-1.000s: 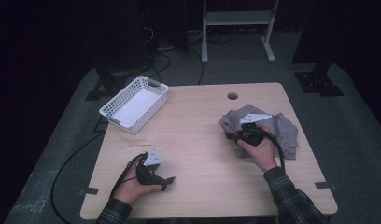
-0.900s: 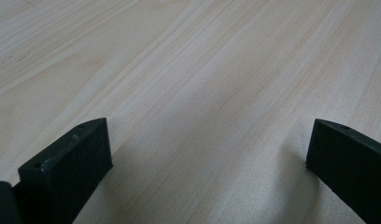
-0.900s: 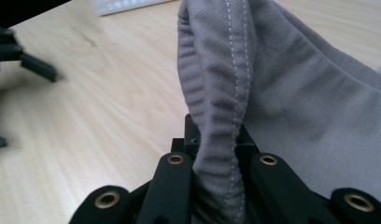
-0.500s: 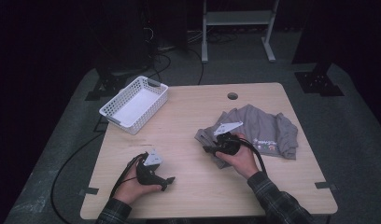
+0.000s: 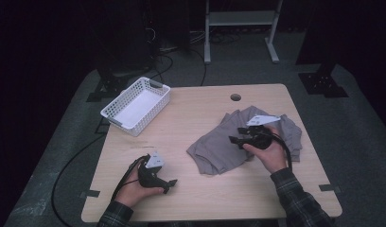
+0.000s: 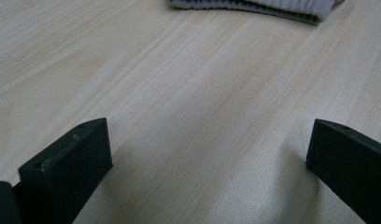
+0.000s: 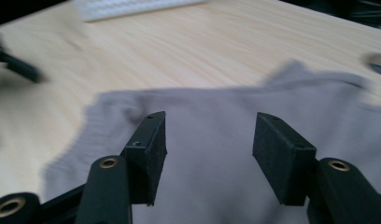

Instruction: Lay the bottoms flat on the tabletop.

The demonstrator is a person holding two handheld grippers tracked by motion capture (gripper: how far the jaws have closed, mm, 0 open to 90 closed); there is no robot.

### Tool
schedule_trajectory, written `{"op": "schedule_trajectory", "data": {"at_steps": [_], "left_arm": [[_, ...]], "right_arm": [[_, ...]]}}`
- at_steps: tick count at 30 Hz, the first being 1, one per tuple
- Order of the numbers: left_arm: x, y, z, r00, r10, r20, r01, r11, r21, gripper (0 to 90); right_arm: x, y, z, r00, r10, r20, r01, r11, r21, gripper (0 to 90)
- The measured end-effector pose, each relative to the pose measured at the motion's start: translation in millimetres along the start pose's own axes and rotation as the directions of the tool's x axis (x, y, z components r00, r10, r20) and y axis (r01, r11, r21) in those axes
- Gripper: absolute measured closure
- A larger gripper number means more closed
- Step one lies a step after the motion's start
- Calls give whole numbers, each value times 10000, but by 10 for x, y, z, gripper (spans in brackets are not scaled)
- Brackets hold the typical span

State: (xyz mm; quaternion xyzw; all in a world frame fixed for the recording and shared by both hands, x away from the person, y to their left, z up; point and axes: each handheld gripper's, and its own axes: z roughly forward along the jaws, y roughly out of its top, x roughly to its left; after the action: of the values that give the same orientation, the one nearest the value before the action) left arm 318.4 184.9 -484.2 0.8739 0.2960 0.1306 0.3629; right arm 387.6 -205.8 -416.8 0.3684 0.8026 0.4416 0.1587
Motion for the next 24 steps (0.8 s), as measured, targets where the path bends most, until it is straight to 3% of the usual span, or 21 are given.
{"op": "schedule_trajectory", "data": {"at_steps": [4,8,14,17,20,24], "left_arm": [[2,0,-1,10000,23,-1,-23,10000,21,0],[1,0,-1,10000,24,-2,-24,10000,21,0],[1,0,-1,10000,21,-2,-21,10000,20,0],[1,0,-1,10000,20,-2,-20,10000,16,0],[1,0,-1,10000,21,-4,-21,10000,19,0],[-2,-1,-1,10000,2,-15,-2,10000,17,0]], "right_arm": [[-272,-148,-151,9958,500,761,-507,9987,77,405],[-514,-304,-276,9826,894,1627,-952,9951,283,386],[-794,-509,-475,9484,1300,2894,-1462,9886,350,362],[-911,-594,-581,9241,1515,3509,-1705,9851,237,340],[-988,-677,-633,9142,1770,3645,-2001,9794,261,287],[-1076,-781,-632,8931,2025,4018,-2455,9677,579,262]]}}
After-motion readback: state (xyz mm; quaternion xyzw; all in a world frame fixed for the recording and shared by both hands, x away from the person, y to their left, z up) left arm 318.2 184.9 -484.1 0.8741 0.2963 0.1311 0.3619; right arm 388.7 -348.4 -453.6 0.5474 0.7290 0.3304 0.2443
